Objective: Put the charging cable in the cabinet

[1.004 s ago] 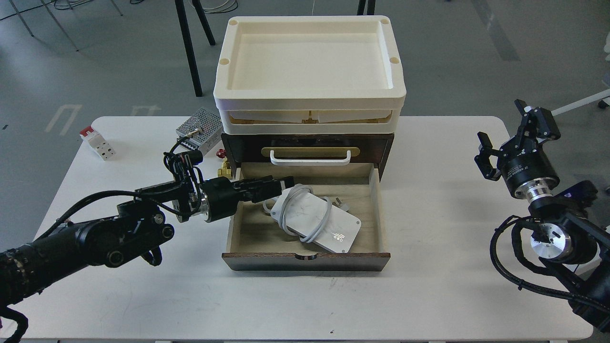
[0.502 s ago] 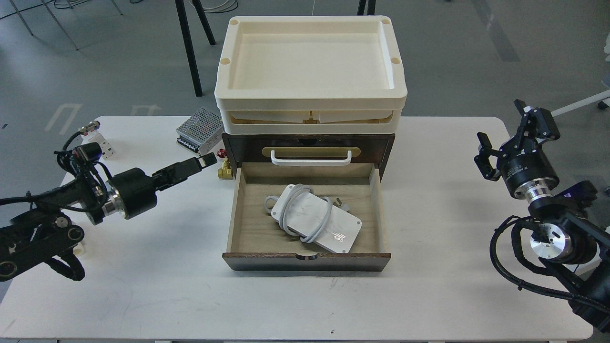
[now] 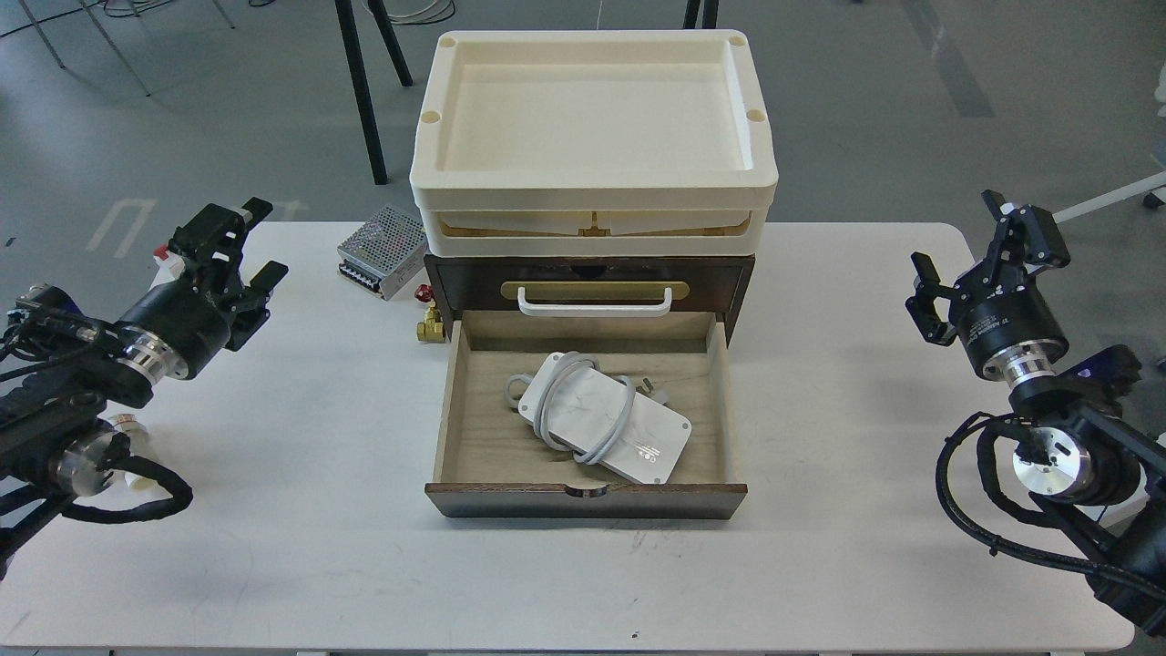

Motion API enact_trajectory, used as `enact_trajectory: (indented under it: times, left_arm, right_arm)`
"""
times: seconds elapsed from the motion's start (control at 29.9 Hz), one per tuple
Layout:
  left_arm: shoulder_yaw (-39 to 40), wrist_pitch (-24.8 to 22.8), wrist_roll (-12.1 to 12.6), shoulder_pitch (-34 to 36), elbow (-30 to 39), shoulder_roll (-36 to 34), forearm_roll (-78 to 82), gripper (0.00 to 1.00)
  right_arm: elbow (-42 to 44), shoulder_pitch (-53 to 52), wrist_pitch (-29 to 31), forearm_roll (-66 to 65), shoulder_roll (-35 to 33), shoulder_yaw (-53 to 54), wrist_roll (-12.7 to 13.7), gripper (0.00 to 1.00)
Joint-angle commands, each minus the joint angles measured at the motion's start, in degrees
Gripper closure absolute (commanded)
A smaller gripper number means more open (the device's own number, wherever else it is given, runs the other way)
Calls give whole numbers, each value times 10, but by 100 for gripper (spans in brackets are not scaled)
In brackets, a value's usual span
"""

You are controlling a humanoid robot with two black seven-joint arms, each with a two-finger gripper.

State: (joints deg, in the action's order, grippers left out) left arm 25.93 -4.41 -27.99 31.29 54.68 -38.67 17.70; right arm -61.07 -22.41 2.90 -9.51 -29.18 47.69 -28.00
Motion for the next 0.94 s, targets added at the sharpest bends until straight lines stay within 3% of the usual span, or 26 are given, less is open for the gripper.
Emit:
enact_trajectory:
  times: [0.0,0.33,0.54,0.9]
  left_arm:
    - [38,-13,0,0,-62,50,-5,6]
    - [76,-146,0,-1,-174,109,-109,6]
    - [72,-151,0,-1,-217,136,-112,5]
    - [69,-150,0,-1,-218,142,-112,4]
  right_arm:
    - [0,0,0,0,0,1,0,1]
    - [-2,0,3,2,0,3,0,1]
    - [-2,0,3,2,0,4,0,1]
    - [-1,1,3,1,0,3,0,1]
